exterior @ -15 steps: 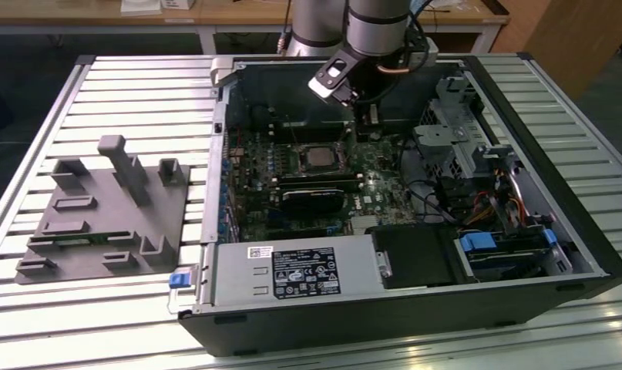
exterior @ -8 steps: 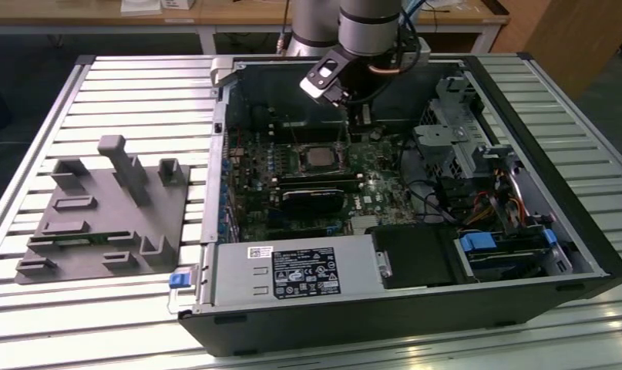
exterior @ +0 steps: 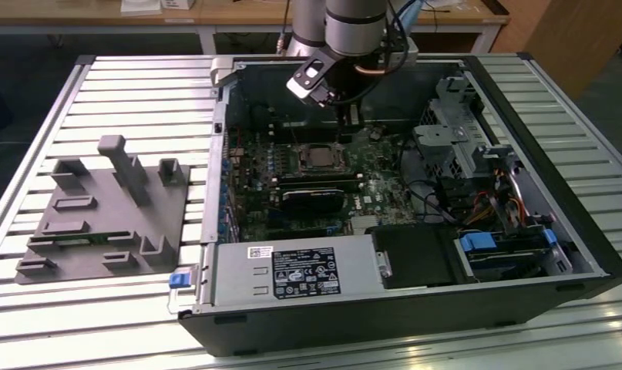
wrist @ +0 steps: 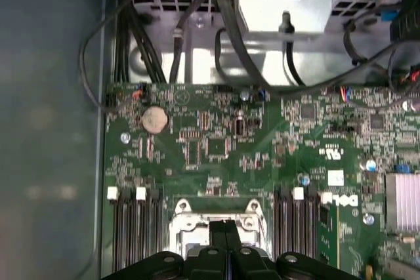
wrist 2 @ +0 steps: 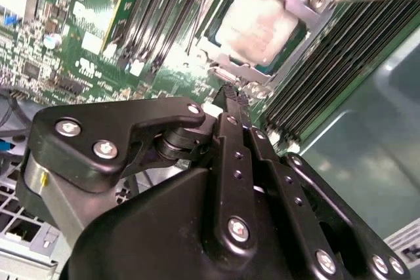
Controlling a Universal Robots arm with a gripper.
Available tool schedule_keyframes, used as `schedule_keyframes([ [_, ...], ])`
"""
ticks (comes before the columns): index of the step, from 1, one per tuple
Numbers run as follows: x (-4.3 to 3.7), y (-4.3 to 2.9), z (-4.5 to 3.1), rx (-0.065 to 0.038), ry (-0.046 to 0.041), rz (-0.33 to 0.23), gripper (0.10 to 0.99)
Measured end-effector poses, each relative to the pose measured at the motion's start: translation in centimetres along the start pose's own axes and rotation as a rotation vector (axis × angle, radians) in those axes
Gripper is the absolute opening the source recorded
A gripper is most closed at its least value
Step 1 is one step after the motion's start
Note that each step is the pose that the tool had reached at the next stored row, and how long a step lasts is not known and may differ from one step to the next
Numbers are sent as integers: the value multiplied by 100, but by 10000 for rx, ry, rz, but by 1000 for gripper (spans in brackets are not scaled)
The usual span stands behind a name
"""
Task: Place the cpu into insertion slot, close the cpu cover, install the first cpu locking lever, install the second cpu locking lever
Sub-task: 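Close the cpu cover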
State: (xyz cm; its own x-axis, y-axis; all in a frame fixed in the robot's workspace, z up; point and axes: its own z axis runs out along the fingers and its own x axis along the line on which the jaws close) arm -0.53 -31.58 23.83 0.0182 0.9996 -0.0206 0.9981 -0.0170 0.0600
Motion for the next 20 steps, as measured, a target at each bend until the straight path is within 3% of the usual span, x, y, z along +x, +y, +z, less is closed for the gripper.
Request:
schedule_keyframes([
  [11,-3,-196,37,0,2,1,106],
  [20,-2,-227,77,3,0,0,106],
])
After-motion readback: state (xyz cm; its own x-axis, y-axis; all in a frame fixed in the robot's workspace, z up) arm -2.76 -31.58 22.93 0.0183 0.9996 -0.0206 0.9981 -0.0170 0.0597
